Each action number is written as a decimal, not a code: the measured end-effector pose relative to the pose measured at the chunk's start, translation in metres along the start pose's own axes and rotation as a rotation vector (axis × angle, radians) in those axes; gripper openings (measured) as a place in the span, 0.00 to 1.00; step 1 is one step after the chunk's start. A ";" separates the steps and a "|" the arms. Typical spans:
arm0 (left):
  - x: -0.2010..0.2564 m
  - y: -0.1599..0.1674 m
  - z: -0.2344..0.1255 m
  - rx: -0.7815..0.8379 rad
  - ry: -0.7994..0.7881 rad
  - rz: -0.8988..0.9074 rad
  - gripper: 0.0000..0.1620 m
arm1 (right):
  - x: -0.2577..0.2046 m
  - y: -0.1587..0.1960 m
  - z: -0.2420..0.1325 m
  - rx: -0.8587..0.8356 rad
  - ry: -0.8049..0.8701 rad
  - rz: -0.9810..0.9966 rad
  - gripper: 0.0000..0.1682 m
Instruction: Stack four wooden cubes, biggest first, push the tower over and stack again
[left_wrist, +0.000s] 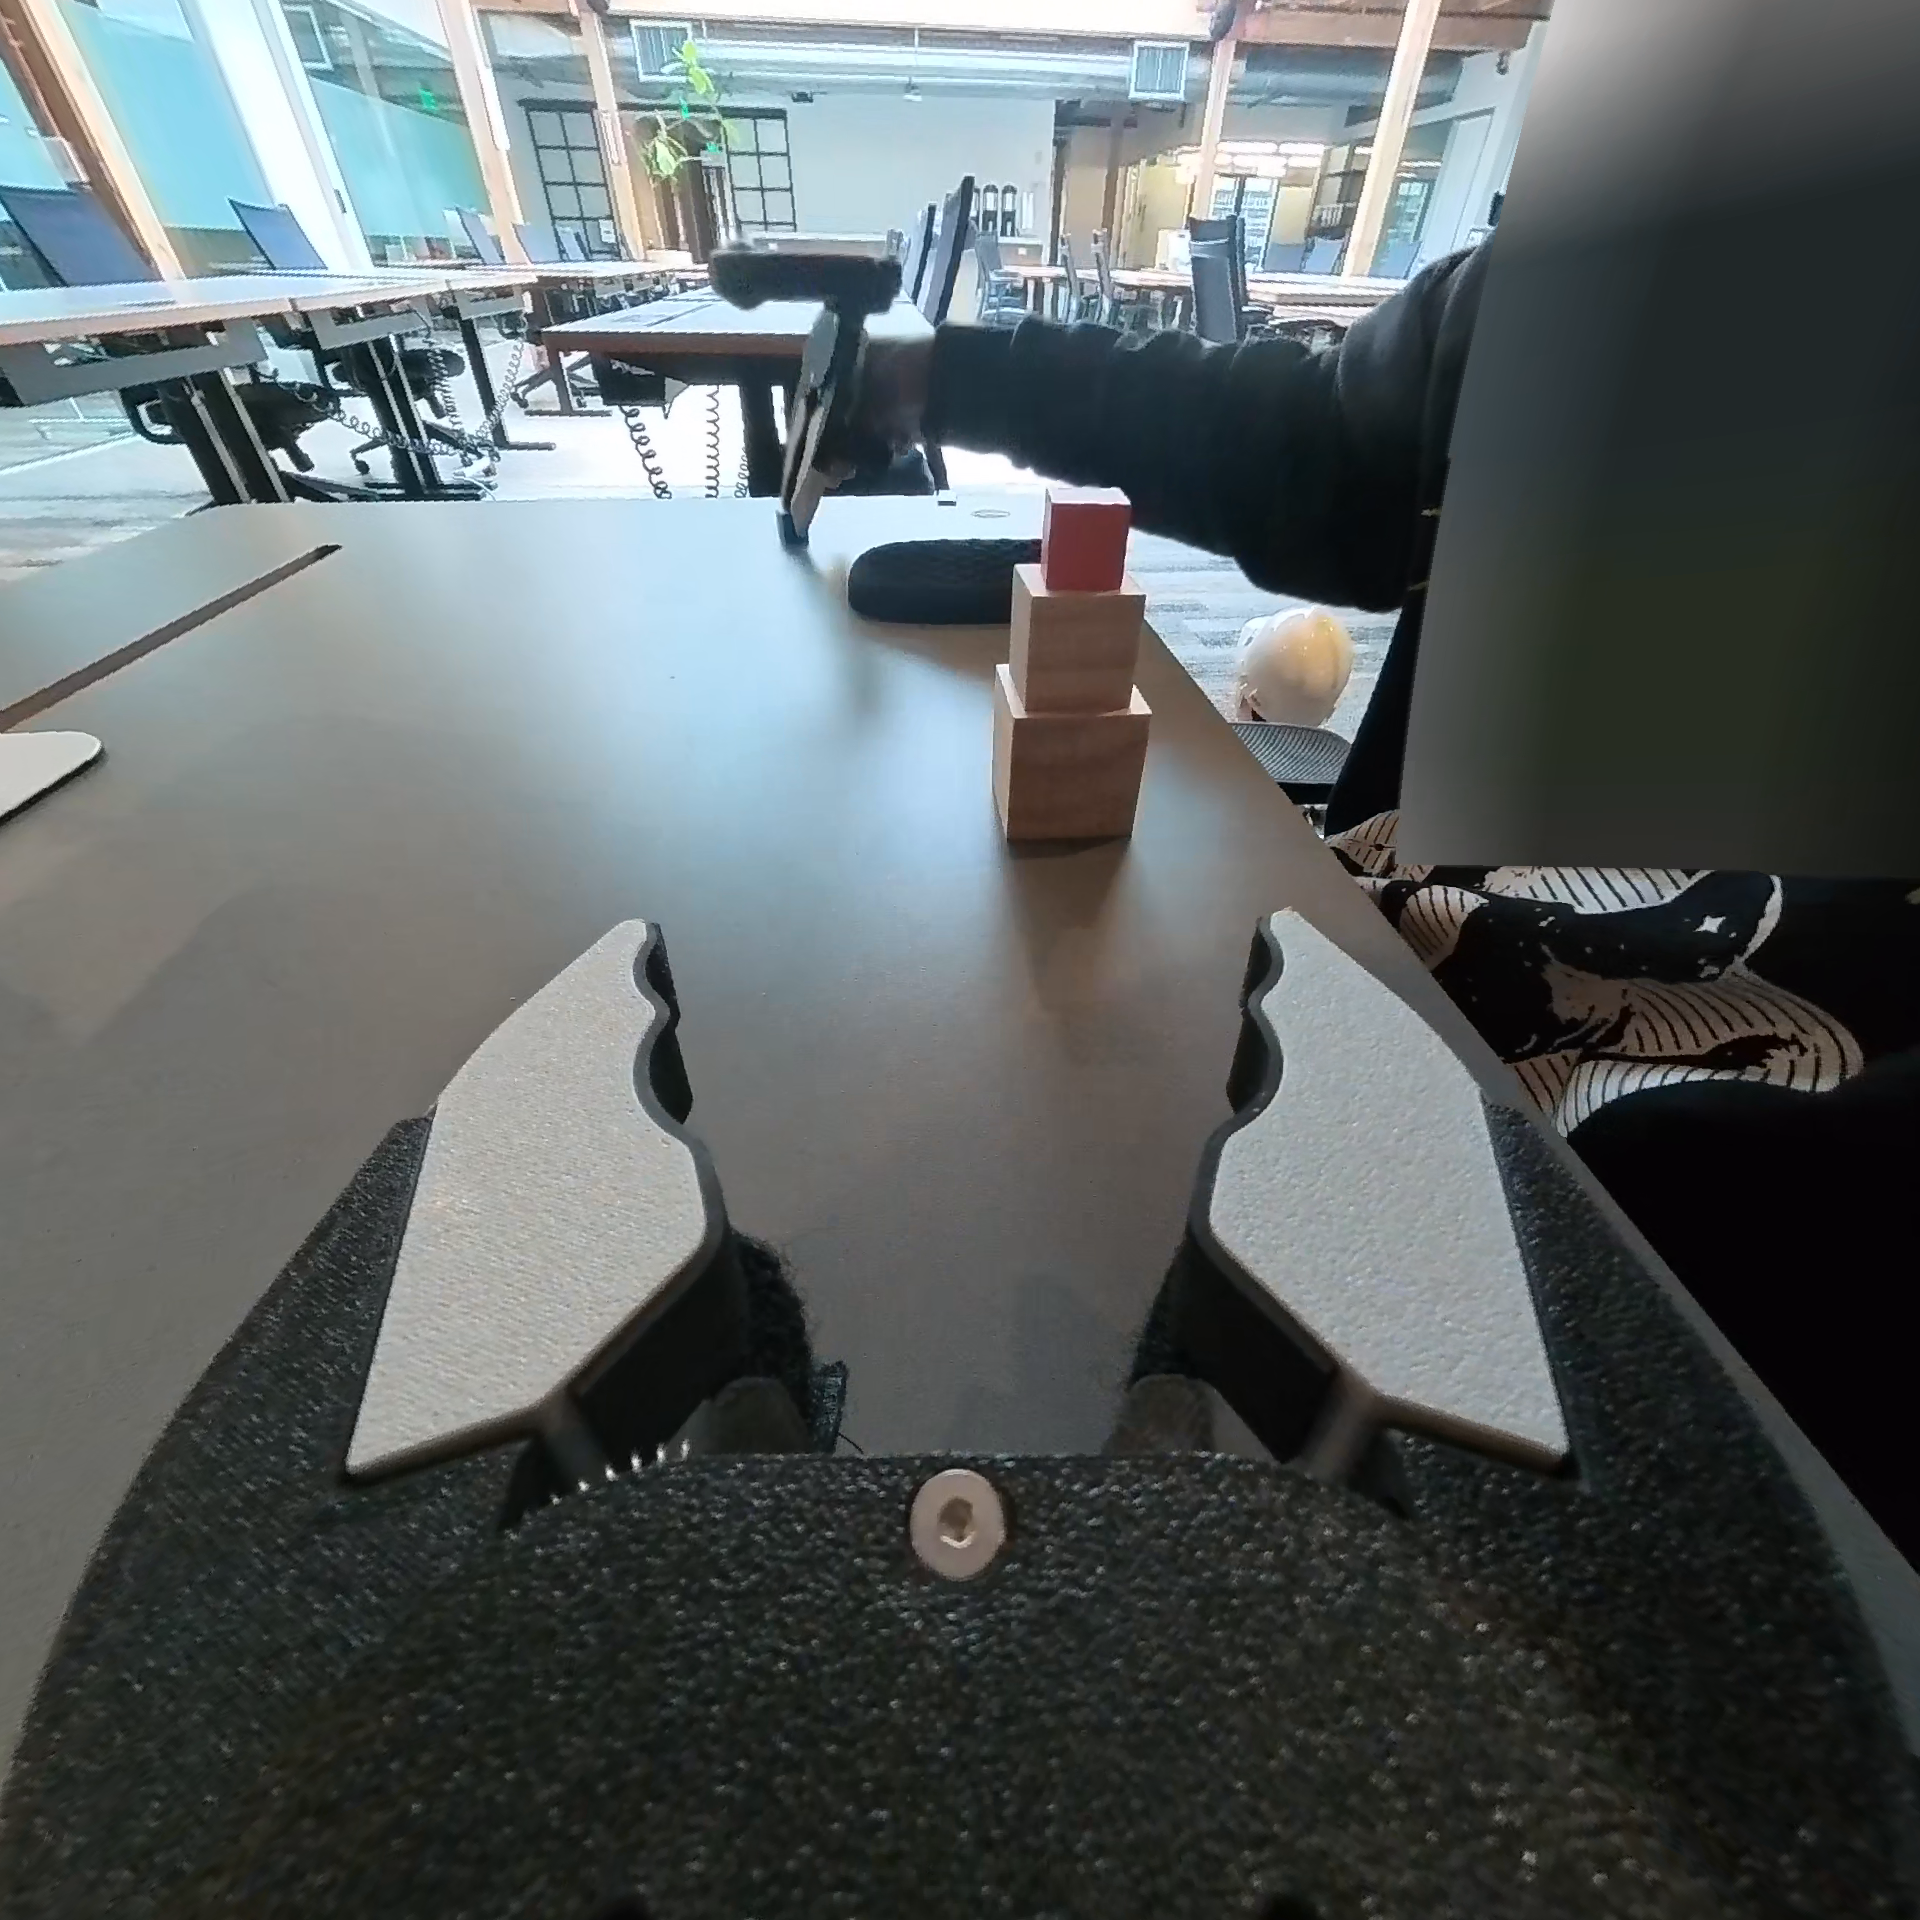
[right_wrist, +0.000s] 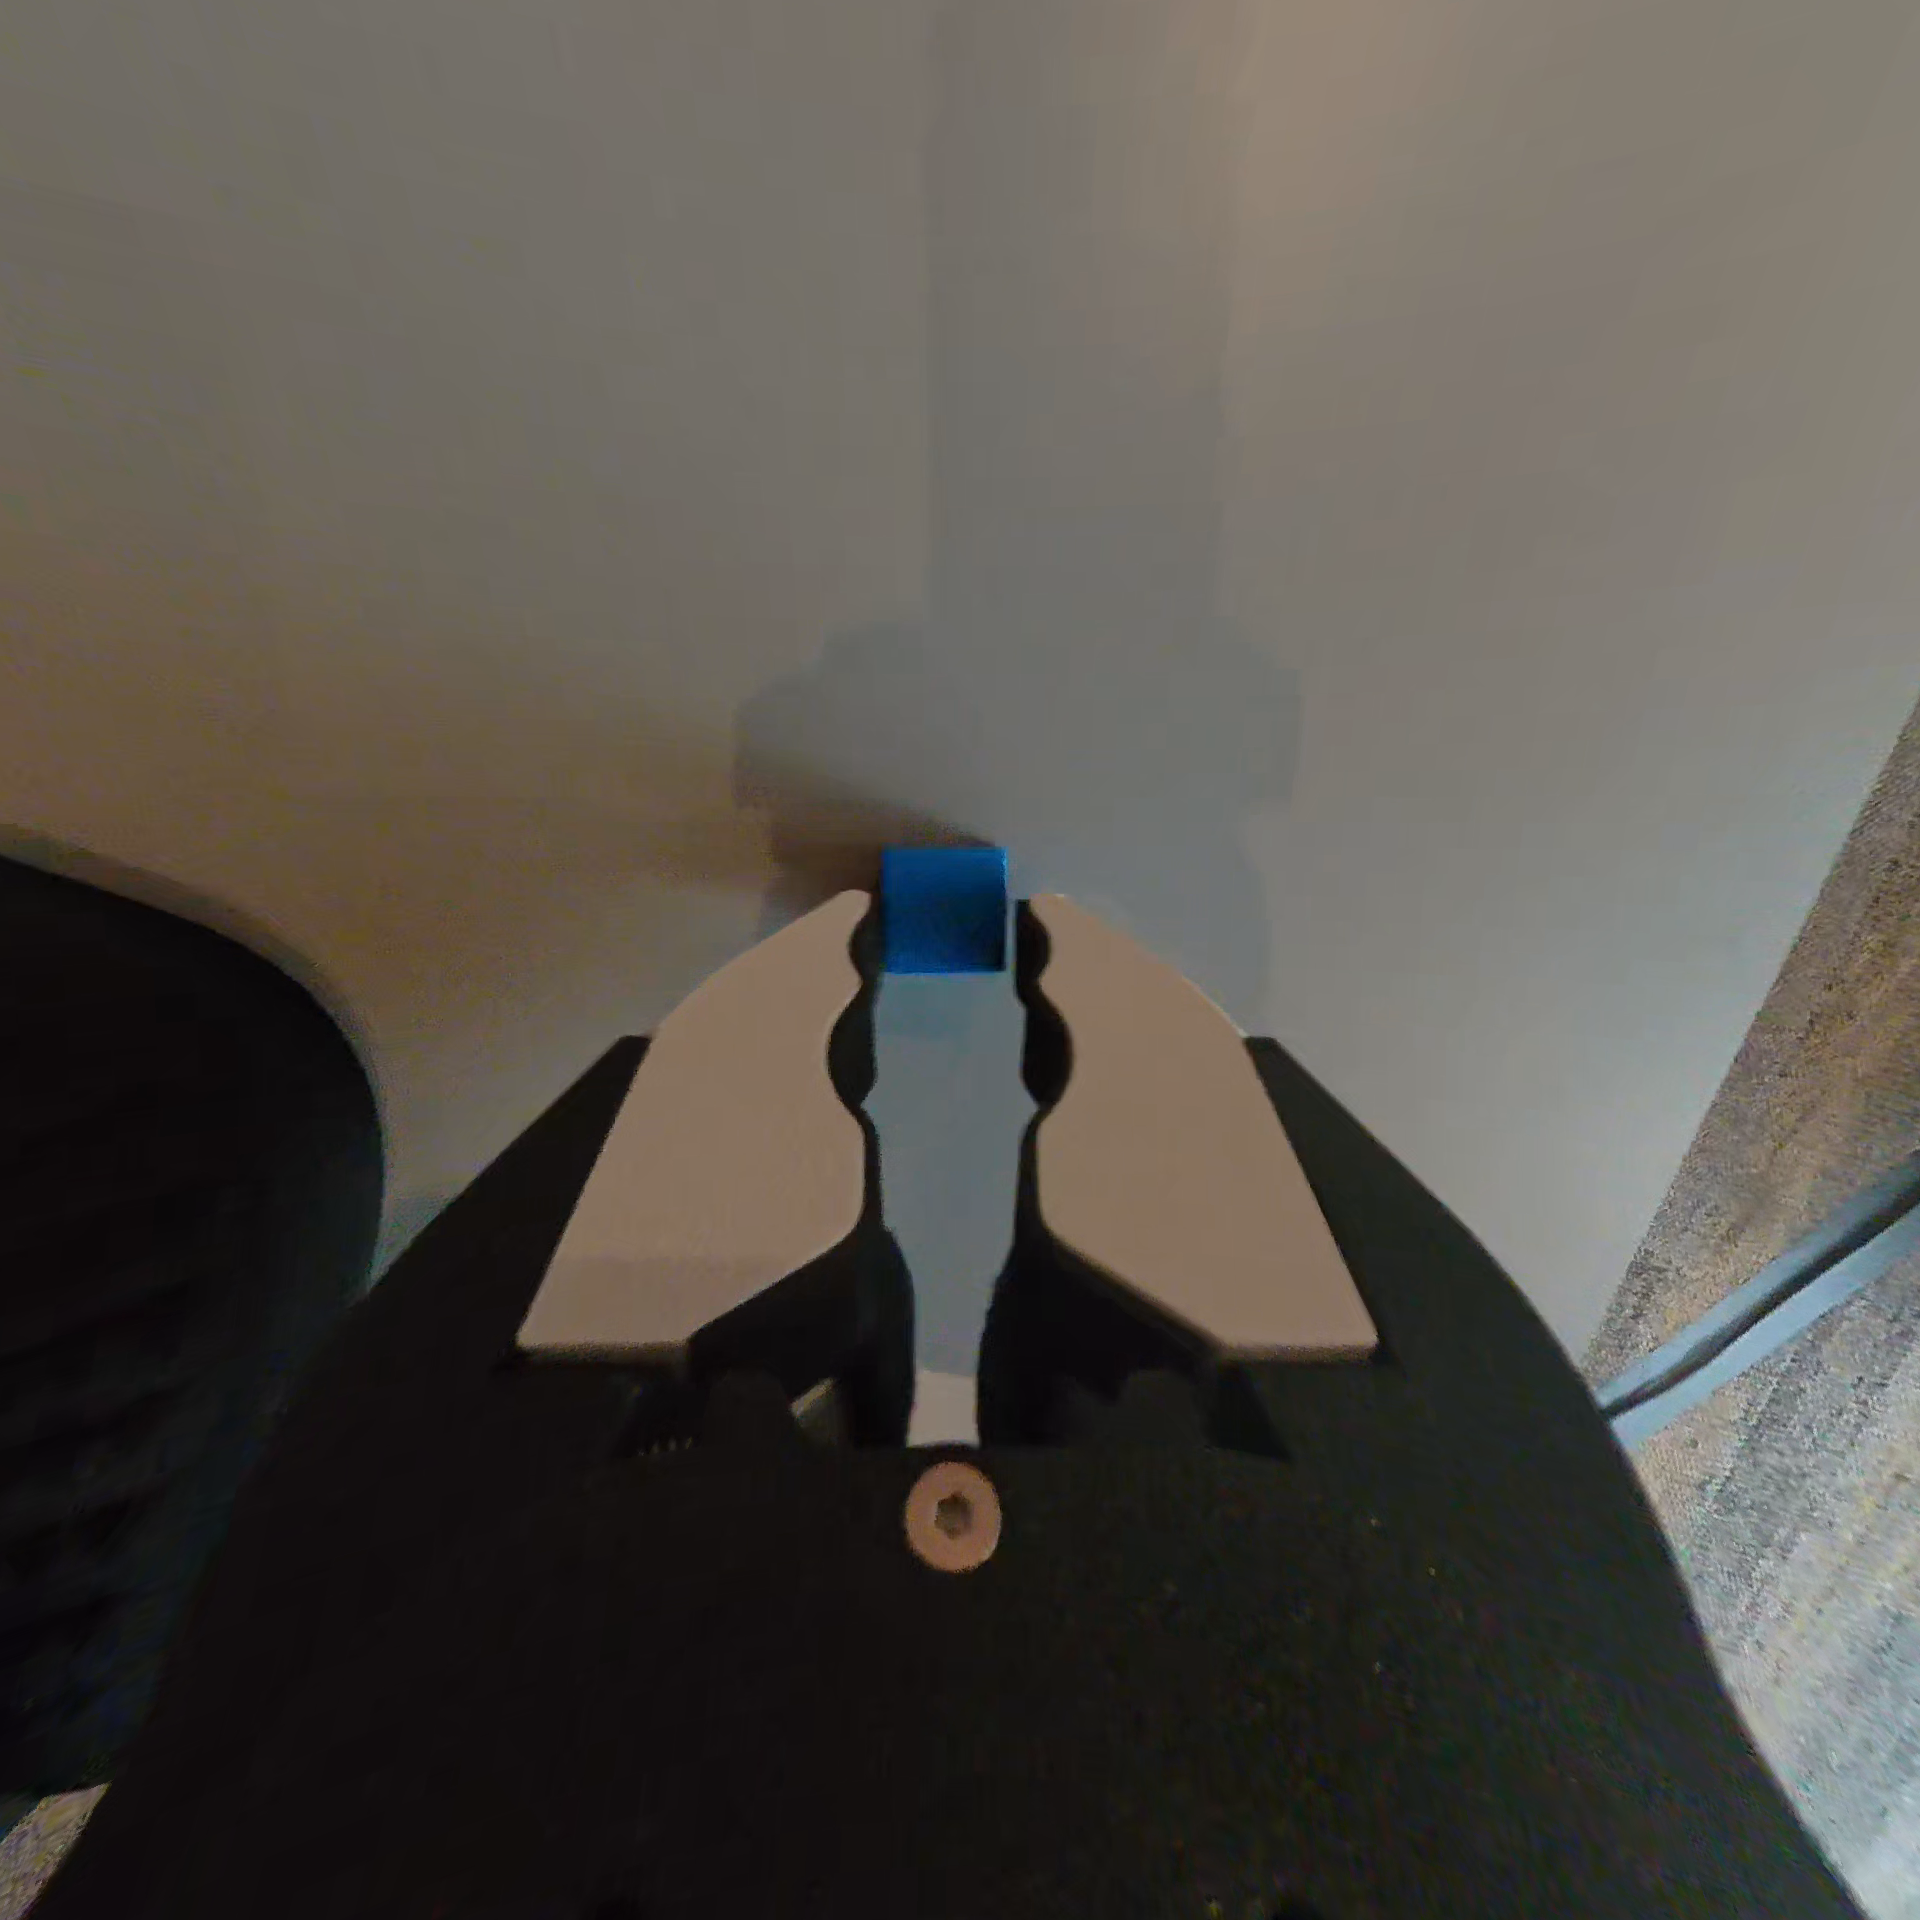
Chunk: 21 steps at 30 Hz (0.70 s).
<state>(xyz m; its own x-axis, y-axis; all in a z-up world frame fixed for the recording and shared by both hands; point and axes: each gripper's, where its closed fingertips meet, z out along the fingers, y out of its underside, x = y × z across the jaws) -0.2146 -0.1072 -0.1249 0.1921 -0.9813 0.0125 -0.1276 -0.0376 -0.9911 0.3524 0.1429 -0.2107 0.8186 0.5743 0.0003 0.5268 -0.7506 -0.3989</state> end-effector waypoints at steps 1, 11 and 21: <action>0.000 0.000 0.000 -0.001 0.001 -0.001 0.63 | 0.000 0.000 0.001 0.007 0.002 0.002 0.13; -0.001 -0.001 -0.001 0.006 -0.003 -0.006 0.64 | -0.088 -0.048 -0.052 0.182 -0.109 -0.170 0.13; 0.000 0.000 0.000 0.000 -0.003 0.000 0.64 | -0.363 -0.073 -0.138 0.312 -0.479 -0.768 0.13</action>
<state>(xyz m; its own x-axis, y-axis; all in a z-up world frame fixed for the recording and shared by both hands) -0.2146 -0.1071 -0.1247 0.1952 -0.9807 0.0116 -0.1280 -0.0372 -0.9911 0.0484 -0.0567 -0.0549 0.0577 0.9982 0.0164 0.7398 -0.0317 -0.6721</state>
